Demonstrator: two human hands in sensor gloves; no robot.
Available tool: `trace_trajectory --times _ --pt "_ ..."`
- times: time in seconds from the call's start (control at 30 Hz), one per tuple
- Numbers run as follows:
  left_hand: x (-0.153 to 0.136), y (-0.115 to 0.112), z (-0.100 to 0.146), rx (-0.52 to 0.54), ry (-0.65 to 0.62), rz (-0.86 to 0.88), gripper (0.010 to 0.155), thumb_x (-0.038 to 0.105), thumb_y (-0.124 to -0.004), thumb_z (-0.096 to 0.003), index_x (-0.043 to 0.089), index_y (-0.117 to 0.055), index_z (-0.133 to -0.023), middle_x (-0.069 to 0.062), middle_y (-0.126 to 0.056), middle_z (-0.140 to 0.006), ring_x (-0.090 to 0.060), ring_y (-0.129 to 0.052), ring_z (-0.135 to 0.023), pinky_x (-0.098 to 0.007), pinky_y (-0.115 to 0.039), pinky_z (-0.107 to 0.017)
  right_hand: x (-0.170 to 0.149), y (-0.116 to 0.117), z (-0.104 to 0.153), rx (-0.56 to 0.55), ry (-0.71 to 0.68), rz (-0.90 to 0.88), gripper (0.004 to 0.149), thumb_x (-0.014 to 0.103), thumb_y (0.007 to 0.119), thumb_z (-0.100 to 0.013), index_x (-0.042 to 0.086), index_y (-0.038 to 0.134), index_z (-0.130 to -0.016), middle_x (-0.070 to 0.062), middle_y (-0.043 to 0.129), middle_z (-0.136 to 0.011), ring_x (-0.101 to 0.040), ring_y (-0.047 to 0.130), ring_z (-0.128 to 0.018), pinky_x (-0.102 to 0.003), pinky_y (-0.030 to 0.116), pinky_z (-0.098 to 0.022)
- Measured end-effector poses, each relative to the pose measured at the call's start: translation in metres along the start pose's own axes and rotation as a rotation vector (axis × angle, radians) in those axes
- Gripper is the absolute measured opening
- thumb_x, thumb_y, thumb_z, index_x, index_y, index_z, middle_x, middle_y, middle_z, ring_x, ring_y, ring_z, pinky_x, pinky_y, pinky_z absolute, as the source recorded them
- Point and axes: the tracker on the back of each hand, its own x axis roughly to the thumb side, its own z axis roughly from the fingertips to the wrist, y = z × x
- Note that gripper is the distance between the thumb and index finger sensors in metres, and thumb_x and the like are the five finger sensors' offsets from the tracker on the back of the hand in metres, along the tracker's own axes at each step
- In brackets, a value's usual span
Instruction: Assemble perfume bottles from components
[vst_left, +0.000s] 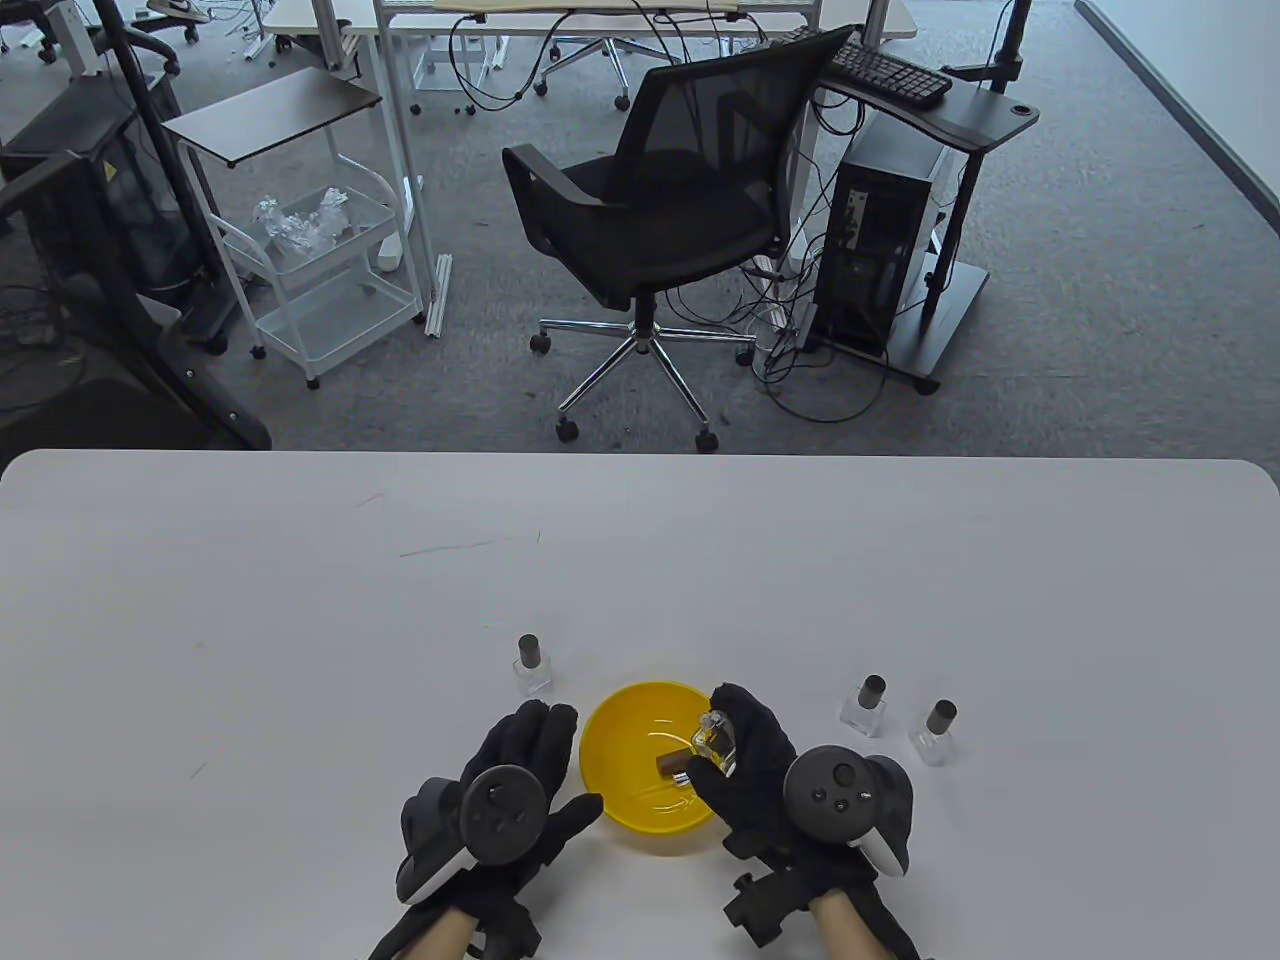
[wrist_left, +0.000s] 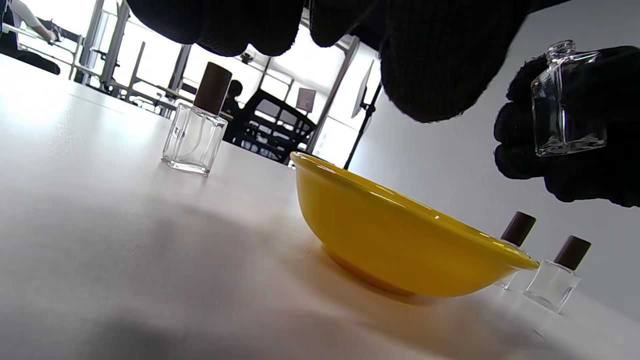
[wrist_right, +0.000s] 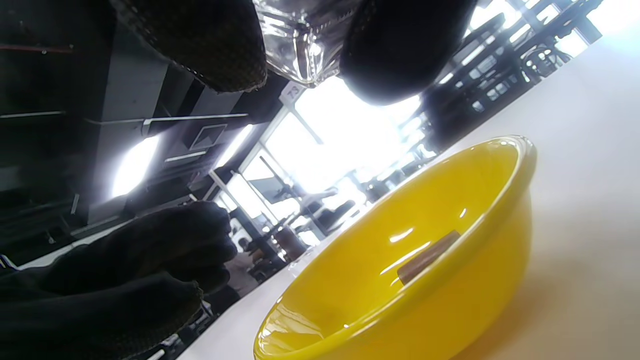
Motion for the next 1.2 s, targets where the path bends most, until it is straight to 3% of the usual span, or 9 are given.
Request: trace_trajectory --times 0.27,0.53,0.9,1.07,1.2 --pt "0.020 -0.002 -0.004 -0.043 -0.075 -0.028 0.069 0.051 -0.075 -0.0524 0.023 -0.057 -0.113 -0.014 -0.058 -0.116 -0.044 -0.061 -0.102 -0.056 -0.058 -0.074 -0.002 -0.006 0.006 -0.045 0.029 -0.025 0.072 0.032 0.075 -0.060 -0.003 0.033 -0.107 -0.027 0.059 -0.102 -0.051 0.073 -0.080 -0.044 0.079 -0.049" --pt "0.045 -0.002 -0.022 -0.098 -0.088 -0.099 0.062 0.047 -0.076 -0.0536 0.024 -0.064 -0.110 -0.013 -0.063 -0.114 -0.041 -0.065 -0.101 -0.055 -0.061 -0.073 -0.007 -0.014 0.008 -0.085 0.036 0.017 0.072 0.034 0.075 -0.060 -0.002 0.035 -0.108 -0.026 0.062 -0.101 -0.049 0.076 -0.079 -0.043 0.079 -0.048" --pt "0.080 -0.009 -0.052 -0.129 -0.059 -0.227 0.041 0.040 -0.085 -0.0495 0.028 -0.086 -0.089 -0.005 -0.091 -0.092 -0.031 -0.094 -0.078 -0.044 -0.081 -0.056 -0.013 -0.024 0.011 -0.127 0.076 0.010 0.072 0.034 0.075 -0.061 -0.003 0.036 -0.108 -0.027 0.064 -0.101 -0.049 0.077 -0.078 -0.043 0.080 -0.047" --pt "0.096 -0.024 -0.064 -0.158 -0.072 -0.300 0.040 0.037 -0.088 -0.0477 0.031 -0.090 -0.087 0.000 -0.102 -0.078 -0.024 -0.103 -0.063 -0.038 -0.087 -0.046 -0.015 -0.026 0.012 -0.132 0.081 0.031 0.072 0.035 0.075 -0.060 -0.002 0.037 -0.108 -0.027 0.064 -0.100 -0.049 0.078 -0.078 -0.043 0.080 -0.047" --pt "0.099 -0.034 -0.072 -0.180 -0.058 -0.315 0.039 0.037 -0.088 -0.0477 0.032 -0.091 -0.086 0.002 -0.102 -0.078 -0.023 -0.104 -0.063 -0.038 -0.088 -0.046 -0.019 -0.030 0.013 -0.144 0.096 -0.004 0.072 0.035 0.075 -0.061 -0.003 0.037 -0.108 -0.027 0.064 -0.100 -0.049 0.078 -0.077 -0.043 0.080 -0.047"
